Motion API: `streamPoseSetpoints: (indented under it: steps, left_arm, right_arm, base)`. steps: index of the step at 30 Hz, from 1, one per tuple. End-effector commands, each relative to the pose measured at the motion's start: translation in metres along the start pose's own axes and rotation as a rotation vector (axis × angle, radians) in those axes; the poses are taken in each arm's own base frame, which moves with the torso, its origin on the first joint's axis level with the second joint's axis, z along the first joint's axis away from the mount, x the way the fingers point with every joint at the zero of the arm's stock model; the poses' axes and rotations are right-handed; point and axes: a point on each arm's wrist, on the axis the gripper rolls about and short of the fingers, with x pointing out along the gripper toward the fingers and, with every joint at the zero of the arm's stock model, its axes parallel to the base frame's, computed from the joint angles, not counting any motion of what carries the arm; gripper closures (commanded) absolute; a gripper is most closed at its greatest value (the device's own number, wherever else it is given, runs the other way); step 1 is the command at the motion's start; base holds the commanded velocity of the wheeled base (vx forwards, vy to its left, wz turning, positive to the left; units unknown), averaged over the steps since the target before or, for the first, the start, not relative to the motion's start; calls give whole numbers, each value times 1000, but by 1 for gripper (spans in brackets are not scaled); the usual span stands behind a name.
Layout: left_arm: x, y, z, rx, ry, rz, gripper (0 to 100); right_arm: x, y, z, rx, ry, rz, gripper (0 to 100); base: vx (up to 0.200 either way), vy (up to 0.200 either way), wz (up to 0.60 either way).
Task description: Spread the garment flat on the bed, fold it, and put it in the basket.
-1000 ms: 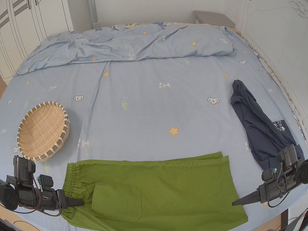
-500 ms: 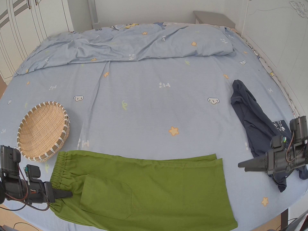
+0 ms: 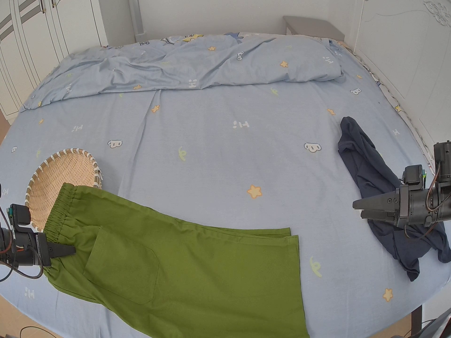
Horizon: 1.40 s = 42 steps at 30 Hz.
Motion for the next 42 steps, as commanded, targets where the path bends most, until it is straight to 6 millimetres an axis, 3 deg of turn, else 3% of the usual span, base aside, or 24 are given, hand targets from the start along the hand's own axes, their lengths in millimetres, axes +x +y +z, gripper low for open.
streamPoseSetpoints:
  steps: [1,10,16,17,25,33,35,42]
  left_arm:
    - [-3,-27,10,120,5,-51,100]
    - [0,-96,13,340,71,-158,100]
    - [-3,-113,12,392,86,-184,100]
    - [-1,-129,15,394,147,-202,100]
    - [38,-171,12,310,177,-246,100]
    - [61,-200,-4,233,219,-265,100]
    - [64,-210,-16,212,252,-290,100]
    - [73,-217,-19,190,256,-302,100]
  right_arm:
    - [-5,8,0,-21,-19,4,0]
    - [-4,8,-2,-28,-21,-9,0]
    - [-2,9,-3,-30,-11,-5,0]
    - [-1,8,-4,-27,-7,-9,0]
    - [5,10,-8,-32,12,-31,0]
    - [11,5,-9,-18,32,-40,0]
    - [13,2,-9,-9,39,-46,0]
    - [14,0,-9,-5,43,-47,0]
  base:
    - [0,0,0]
    - [0,0,0]
    - [0,0,0]
    - [0,0,0]
    - [0,0,0]
    - [0,0,0]
    - [0,0,0]
    - [0,0,0]
